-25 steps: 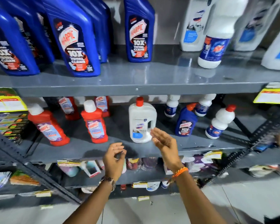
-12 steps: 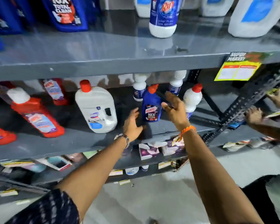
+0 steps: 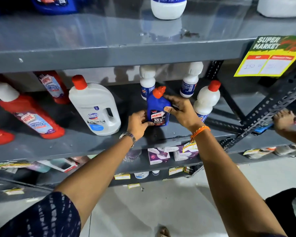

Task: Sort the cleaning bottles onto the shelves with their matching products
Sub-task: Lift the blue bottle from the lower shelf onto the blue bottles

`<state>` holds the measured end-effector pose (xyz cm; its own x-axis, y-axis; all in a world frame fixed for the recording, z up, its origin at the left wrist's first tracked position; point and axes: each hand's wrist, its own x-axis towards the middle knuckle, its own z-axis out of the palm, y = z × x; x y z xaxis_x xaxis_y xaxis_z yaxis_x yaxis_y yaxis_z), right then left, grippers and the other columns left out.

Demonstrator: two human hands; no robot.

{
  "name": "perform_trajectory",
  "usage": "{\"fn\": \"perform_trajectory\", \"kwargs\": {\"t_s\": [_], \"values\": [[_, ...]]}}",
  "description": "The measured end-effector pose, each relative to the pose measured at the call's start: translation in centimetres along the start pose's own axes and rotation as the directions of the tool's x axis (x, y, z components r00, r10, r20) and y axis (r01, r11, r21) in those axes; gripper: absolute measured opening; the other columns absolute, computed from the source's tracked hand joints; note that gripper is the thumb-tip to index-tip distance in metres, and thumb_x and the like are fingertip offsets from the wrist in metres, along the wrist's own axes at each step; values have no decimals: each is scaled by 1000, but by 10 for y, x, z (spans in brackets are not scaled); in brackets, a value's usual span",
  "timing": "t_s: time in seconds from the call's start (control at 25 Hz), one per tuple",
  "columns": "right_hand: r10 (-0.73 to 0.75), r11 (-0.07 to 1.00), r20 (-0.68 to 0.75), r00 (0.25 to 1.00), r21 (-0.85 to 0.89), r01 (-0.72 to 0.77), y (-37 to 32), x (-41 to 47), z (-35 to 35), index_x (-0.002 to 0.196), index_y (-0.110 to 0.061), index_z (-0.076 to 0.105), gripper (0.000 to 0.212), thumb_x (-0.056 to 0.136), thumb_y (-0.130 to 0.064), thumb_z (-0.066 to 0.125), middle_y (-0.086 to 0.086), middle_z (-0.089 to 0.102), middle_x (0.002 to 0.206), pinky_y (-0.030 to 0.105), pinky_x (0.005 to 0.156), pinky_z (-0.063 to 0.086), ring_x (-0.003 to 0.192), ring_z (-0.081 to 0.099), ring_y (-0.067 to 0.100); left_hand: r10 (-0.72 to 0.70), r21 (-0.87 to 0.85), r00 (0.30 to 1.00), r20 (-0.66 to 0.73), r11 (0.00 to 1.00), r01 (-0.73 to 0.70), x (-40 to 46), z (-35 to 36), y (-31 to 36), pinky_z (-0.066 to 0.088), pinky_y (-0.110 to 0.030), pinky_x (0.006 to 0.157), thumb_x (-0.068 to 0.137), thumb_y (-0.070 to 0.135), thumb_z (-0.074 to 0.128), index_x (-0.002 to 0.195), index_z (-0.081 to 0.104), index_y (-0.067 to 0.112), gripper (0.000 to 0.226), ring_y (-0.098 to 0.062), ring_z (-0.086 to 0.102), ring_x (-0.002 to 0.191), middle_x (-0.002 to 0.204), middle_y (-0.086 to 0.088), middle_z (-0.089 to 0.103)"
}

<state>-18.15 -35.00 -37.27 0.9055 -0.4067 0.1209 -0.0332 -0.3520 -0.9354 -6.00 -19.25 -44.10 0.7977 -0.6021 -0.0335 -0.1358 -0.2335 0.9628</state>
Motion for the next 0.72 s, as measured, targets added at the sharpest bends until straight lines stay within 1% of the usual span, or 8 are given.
{"fn": "perform_trajectory", "kwargs": {"t_s": [0.12,0.2,0.28,0.36,0.48,0.56,0.64,0.72], "values": [[-1,999,11,1000,47,0,-12,-21,12,143,10,46,52,93,11,61,16,57,141,22,103,51,125,57,20,53,0,999,0,999,-53,-23,-14,-11,59,-17,82,71,-18,80,120,66,-10,51,-18,69,96,116,-20,73],[-18,997,38,999,80,14,-28,-38,22,143,10,46,52,93,11,61,22,56,143,33,109,50,128,57,25,66,-1,998,-12,998,-66,-46,-29,-10,59,-17,81,72,-15,81,119,67,-9,49,-7,72,92,115,-20,73],[-61,997,72,996,48,58,-51,-56,31,142,6,50,51,92,7,63,19,60,141,34,111,49,127,58,21,78,-12,997,-24,997,-79,-71,-47,-4,60,-22,83,73,-14,80,118,67,-10,47,6,72,86,111,-16,75],[-128,991,82,988,-23,130,-75,-75,37,140,1,53,49,93,1,66,13,63,136,31,110,49,127,58,13,103,-11,995,-1,995,-103,-96,-65,6,62,-25,83,76,-18,76,117,68,-9,43,6,72,88,104,-1,79],[-262,962,82,961,-61,268,-119,-100,47,141,-6,55,49,94,-6,67,8,64,135,34,110,49,129,59,16,194,-32,981,18,981,-193,-135,-97,35,60,-18,79,78,-21,68,115,70,1,43,3,74,94,97,23,79],[-358,926,92,929,-96,366,-155,-109,54,141,-6,55,48,95,-10,66,9,64,135,35,110,48,130,59,20,286,25,958,-8,958,-286,-160,-125,62,58,-16,80,77,0,75,108,74,11,33,9,70,94,96,29,77],[-430,886,118,895,-137,443,-193,-111,57,142,-4,54,48,97,-15,64,9,66,131,33,106,49,125,61,20,376,106,926,-33,923,-371,-178,-152,91,61,-26,86,74,22,80,105,79,20,32,5,69,97,99,24,78],[-496,847,132,858,-143,512,-235,-108,58,144,-5,54,48,98,-19,61,5,67,126,29,103,48,120,62,16,445,107,895,-34,892,-440,-194,-179,124,62,-30,87,74,31,85,106,79,34,32,1,72,98,105,19,79]]}}
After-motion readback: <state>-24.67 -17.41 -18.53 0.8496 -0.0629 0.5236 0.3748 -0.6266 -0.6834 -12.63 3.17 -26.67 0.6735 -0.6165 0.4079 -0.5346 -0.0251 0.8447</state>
